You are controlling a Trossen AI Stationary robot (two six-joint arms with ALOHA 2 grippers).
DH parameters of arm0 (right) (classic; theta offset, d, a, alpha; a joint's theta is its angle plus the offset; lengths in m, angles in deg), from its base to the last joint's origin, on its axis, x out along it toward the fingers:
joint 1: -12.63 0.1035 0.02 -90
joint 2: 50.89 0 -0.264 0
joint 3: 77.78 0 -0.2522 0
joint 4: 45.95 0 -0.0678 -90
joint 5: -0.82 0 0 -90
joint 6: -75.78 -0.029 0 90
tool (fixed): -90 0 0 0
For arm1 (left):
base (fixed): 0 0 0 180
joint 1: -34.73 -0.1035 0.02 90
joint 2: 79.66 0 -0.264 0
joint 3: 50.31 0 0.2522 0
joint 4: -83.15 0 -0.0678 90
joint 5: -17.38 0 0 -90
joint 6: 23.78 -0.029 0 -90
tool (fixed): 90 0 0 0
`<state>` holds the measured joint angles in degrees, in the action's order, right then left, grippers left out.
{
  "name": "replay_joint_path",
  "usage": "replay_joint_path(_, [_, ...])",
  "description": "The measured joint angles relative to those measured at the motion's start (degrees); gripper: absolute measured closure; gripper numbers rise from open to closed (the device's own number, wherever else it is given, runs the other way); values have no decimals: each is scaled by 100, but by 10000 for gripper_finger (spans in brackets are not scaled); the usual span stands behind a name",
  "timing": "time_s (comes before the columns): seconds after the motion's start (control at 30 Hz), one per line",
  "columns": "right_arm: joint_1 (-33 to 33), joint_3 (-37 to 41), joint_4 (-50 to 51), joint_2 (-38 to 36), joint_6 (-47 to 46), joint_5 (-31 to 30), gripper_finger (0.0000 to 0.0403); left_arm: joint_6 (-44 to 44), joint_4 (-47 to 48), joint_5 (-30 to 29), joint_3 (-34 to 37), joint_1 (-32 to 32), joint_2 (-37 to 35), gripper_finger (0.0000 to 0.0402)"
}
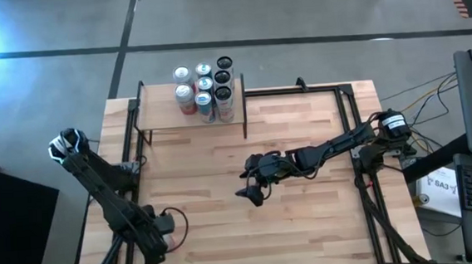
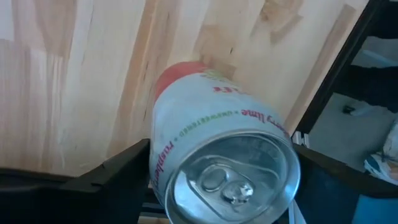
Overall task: Place canned beverage on shelf
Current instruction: Put the pink-white soda can on the shelf aligned with the other pink-white soda cans
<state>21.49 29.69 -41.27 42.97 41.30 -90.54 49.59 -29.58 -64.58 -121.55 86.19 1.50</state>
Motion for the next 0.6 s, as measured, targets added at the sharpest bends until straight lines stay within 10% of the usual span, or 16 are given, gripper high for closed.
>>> replay_joint_path(0.27, [0, 0, 17, 0, -2, -14, 39, -284, 51, -394, -7, 0, -96, 181])
replay_joint_path(0.6, [26, 0, 311, -138, -175, 181, 39, -1793, 2187, -826, -1256, -426, -271, 188])
